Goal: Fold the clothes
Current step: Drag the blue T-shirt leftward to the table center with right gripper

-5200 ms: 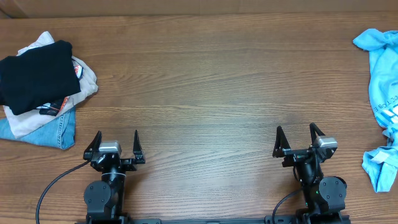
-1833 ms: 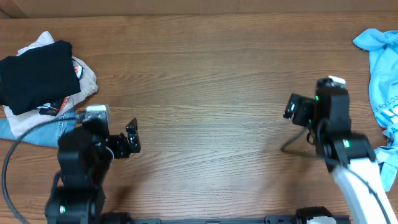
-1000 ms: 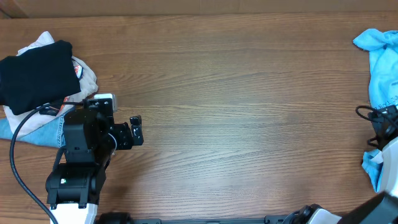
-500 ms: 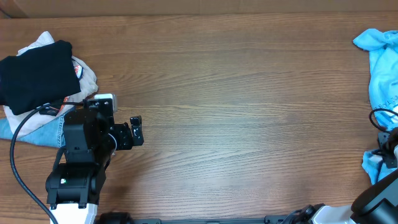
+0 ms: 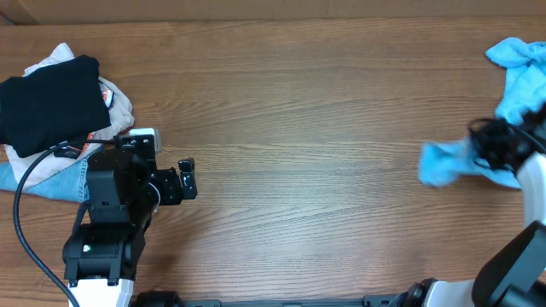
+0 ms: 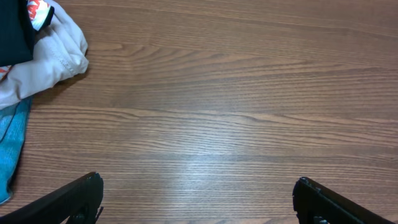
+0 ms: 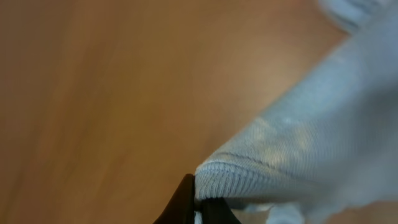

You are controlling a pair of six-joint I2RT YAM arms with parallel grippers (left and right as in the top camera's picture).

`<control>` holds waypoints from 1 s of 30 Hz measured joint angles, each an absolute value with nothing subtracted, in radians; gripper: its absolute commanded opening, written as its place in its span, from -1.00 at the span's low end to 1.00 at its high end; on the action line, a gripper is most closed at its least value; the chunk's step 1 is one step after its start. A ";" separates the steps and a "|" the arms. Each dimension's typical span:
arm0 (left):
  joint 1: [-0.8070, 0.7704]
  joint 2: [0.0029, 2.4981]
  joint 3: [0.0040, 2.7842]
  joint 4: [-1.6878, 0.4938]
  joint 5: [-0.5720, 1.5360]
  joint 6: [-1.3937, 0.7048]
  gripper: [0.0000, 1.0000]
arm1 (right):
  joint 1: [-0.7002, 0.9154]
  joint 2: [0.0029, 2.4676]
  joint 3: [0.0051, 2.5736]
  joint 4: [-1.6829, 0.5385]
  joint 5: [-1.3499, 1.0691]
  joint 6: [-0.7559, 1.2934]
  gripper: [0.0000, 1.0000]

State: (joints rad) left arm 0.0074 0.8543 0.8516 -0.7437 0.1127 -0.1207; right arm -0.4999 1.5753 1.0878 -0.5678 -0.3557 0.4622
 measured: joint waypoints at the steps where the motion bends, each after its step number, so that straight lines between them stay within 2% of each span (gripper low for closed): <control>1: 0.007 0.854 0.852 -0.743 0.113 -0.121 1.00 | -0.457 1.563 1.104 -0.558 -0.389 0.460 -0.92; 6: 0.007 0.855 0.852 -0.734 0.113 -0.121 1.00 | -0.214 1.489 1.206 -0.522 -0.516 0.458 -0.90; 9: 0.007 0.856 0.852 -0.733 0.113 -0.121 1.00 | -0.096 1.465 1.231 -0.527 -0.545 0.454 -0.74; 12: 0.007 0.856 0.852 -0.733 0.113 -0.121 1.00 | -0.001 1.464 1.235 -0.602 -0.559 0.447 -0.73; 16: 0.007 0.856 0.852 -0.733 0.113 -0.121 1.00 | 0.049 1.464 1.237 -0.756 -0.551 0.406 -0.66; 18: 0.007 0.856 0.852 -0.733 0.113 -0.121 1.00 | 0.055 1.464 1.237 -0.849 -0.522 0.370 -0.45; 19: 0.007 0.856 0.852 -0.732 0.113 -0.121 1.00 | 0.055 1.464 1.237 -0.884 -0.499 0.351 -0.41; 20: 0.007 0.856 0.852 -0.731 0.113 -0.121 1.00 | 0.055 1.464 1.237 -0.904 -0.477 0.349 -0.22; 22: 0.007 0.856 0.852 -0.722 0.113 -0.121 1.00 | 0.055 1.464 1.237 -0.940 -0.353 0.313 -0.08; 26: 0.007 0.856 0.852 -0.718 0.113 -0.121 1.00 | 0.054 1.468 1.237 -0.947 -0.126 0.300 -0.01; 30: 0.007 0.856 0.852 -0.718 0.113 -0.121 1.00 | 0.054 1.511 1.236 -0.941 0.001 0.293 0.07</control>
